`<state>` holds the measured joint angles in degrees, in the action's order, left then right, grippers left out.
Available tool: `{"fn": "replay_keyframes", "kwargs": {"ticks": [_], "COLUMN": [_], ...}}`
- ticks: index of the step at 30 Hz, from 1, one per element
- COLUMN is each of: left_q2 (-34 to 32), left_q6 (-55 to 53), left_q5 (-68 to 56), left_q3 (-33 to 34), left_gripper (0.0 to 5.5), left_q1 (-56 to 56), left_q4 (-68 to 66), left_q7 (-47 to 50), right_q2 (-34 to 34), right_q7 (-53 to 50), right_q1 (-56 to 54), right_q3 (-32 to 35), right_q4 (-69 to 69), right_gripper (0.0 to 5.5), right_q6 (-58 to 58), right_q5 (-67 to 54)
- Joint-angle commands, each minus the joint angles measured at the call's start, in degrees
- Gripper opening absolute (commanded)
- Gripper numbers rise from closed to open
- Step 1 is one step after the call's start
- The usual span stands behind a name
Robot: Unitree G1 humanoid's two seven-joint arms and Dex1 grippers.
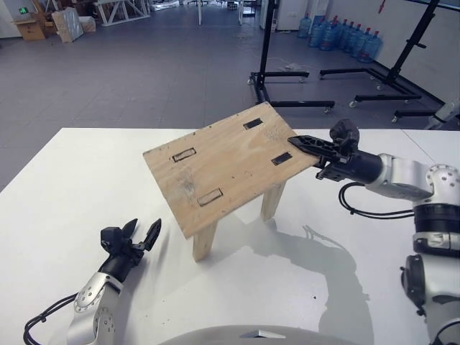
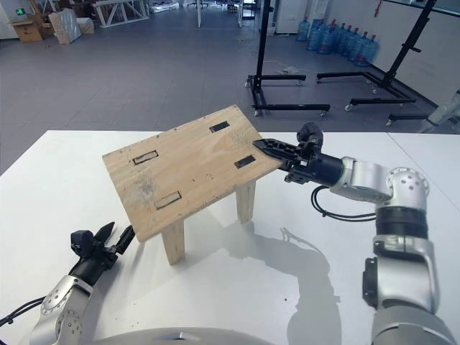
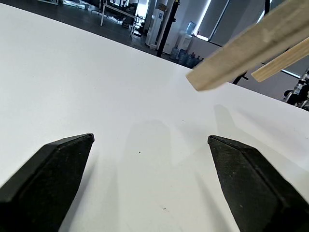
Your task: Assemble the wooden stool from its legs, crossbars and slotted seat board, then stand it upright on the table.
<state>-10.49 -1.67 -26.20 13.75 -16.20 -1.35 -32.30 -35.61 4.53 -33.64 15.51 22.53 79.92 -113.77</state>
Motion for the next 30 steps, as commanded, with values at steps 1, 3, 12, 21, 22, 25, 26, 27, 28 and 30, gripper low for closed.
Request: {"fn": "replay_keyframes", "kwargs": {"ticks": [1,3,12,21,22,25,26,27,28,30], "left_q2": [1.19,1.35,2.24,2.34,2.19,1.90,1.87,1.84,1.80,1.68], "left_q6": [-1.19,-1.03,0.38,1.65,1.60,1.46,1.42,1.38,1.34,1.27], "left_q5": [1.19,1.33,1.99,2.48,2.45,2.42,2.44,2.45,2.43,2.33], "left_q3": [-1.91,-2.38,-4.01,-5.37,-5.31,-5.24,-5.26,-5.27,-5.25,-5.16], "left_gripper": [4.33,4.33,4.33,4.33,4.33,4.33,4.33,4.33,4.33,4.33], "left_q1": [-2.28,-2.34,-1.94,-2.10,-2.11,-1.93,-1.85,-1.80,-1.79,-1.82], "left_q4": [-1.16,-1.17,-2.44,-3.85,-3.83,-3.88,-3.92,-3.96,-3.94,-3.90], "left_q7": [0.81,0.98,2.04,1.79,1.73,1.63,1.63,1.62,1.61,1.50], "right_q2": [12.68,16.81,29.31,37.19,39.24,42.05,42.13,42.30,42.44,42.07], "right_q7": [-26.16,-31.30,-46.70,-57.90,-60.17,-64.30,-64.76,-65.03,-64.78,-62.40], "right_q1": [6.08,5.89,-3.37,-3.37,-3.52,-3.43,-3.26,-3.20,-3.22,-2.74], "right_q3": [11.64,14.17,24.40,28.30,27.89,27.23,27.08,27.04,27.15,27.55], "right_q4": [-15.20,-18.84,-21.20,-27.08,-29.86,-34.30,-34.85,-35.33,-35.60,-35.60], "right_gripper": [1.37,1.37,1.37,1.72,1.81,2.34,2.53,2.68,2.90,3.26], "right_q6": [-11.14,-13.31,-14.48,-16.74,-18.76,-22.33,-22.92,-23.54,-23.97,-23.88], "right_q5": [0.77,0.77,0.77,0.77,0.77,0.77,0.77,0.77,0.77,0.77]}}
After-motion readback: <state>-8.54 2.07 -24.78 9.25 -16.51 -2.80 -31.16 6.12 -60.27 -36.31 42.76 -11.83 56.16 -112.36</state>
